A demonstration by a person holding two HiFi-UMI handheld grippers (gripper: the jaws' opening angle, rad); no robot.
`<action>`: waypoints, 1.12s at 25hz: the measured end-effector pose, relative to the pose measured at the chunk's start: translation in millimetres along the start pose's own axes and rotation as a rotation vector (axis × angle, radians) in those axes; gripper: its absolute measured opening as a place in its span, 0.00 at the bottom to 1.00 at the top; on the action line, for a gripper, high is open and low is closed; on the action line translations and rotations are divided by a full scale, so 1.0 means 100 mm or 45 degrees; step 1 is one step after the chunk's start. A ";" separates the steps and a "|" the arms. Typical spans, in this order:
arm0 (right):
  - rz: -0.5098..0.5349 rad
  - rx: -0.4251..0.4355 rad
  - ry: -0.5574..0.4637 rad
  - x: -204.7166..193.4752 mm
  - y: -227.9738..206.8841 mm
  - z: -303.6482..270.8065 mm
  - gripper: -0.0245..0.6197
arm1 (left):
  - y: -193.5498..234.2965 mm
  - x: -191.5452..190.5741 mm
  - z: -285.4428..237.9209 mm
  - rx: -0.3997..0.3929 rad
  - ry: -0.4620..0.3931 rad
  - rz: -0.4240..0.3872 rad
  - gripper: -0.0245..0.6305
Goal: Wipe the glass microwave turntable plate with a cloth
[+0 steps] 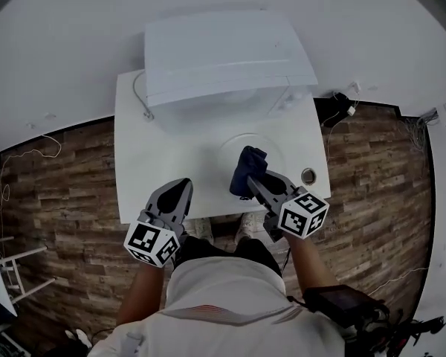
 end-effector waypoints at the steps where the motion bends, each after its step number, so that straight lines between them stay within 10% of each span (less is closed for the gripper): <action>1: -0.006 0.022 0.038 -0.02 -0.05 -0.13 0.14 | 0.01 -0.04 0.00 0.020 0.005 0.011 0.05; 17: -0.152 0.022 0.504 -0.56 -0.75 -1.41 0.14 | 0.09 -0.52 -0.19 0.169 0.072 0.125 0.05; 28: -0.258 -0.081 0.551 -0.57 -1.25 -1.21 0.14 | 0.11 -0.50 -0.35 0.167 0.077 0.131 0.05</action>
Point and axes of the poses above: the fingertips, and each gripper's own axes: z backward along the fingers, y to its left, x out of its top, the point moved 5 cm from there along z, backward along the fingers, and after that the axes turned 9 degrees about y, right-handed, at the moved point
